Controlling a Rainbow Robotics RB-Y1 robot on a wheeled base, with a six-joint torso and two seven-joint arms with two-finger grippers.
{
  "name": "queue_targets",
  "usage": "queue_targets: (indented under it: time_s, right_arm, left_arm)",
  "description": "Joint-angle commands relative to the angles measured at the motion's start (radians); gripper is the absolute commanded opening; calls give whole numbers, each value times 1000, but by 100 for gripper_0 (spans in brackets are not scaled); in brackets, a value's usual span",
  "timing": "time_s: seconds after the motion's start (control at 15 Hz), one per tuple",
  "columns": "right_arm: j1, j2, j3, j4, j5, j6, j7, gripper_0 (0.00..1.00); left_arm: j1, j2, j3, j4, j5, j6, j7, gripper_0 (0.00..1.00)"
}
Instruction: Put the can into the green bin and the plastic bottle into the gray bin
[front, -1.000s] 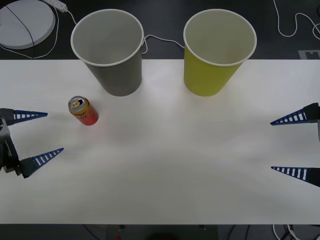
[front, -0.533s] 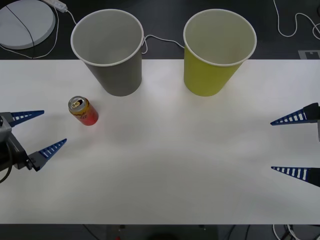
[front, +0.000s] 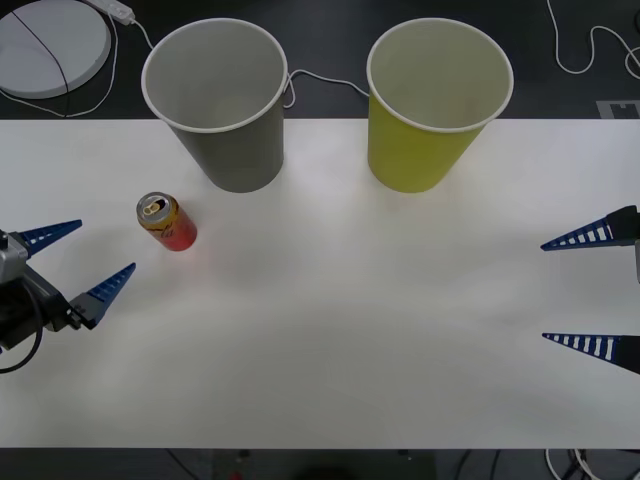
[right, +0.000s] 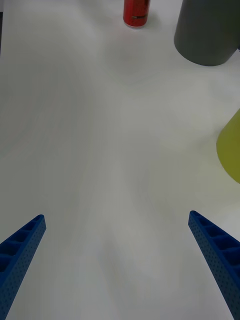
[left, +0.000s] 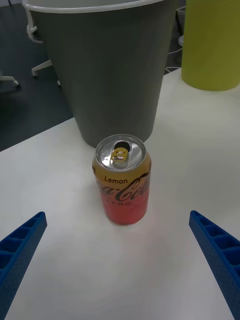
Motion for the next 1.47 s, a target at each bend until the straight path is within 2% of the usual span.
queue_targets:
  time_s: [0.07, 0.47, 0.87, 1.0, 1.27, 1.47]
  right_arm:
    - [0, 0, 0, 0, 0, 0, 0, 100]
    - [0, 0, 0, 0, 0, 0, 0, 100]
    - [0, 0, 0, 0, 0, 0, 0, 100]
    - [0, 0, 0, 0, 0, 0, 0, 100]
    - [0, 0, 0, 0, 0, 0, 0, 100]
    - [0, 0, 0, 0, 0, 0, 0, 100]
  left_arm:
    - [-12, -35, 1, 26, 0, 13, -5, 100]
    - [-92, -82, -1, 168, 18, -8, -50, 100]
    - [-106, -124, -1, 207, 18, -19, -123, 100]
    - [-122, -125, -4, 240, 24, -28, -181, 100]
    - [-241, -125, -4, 485, 142, -148, -372, 100]
    - [-325, -125, -4, 625, 176, -195, -454, 100]
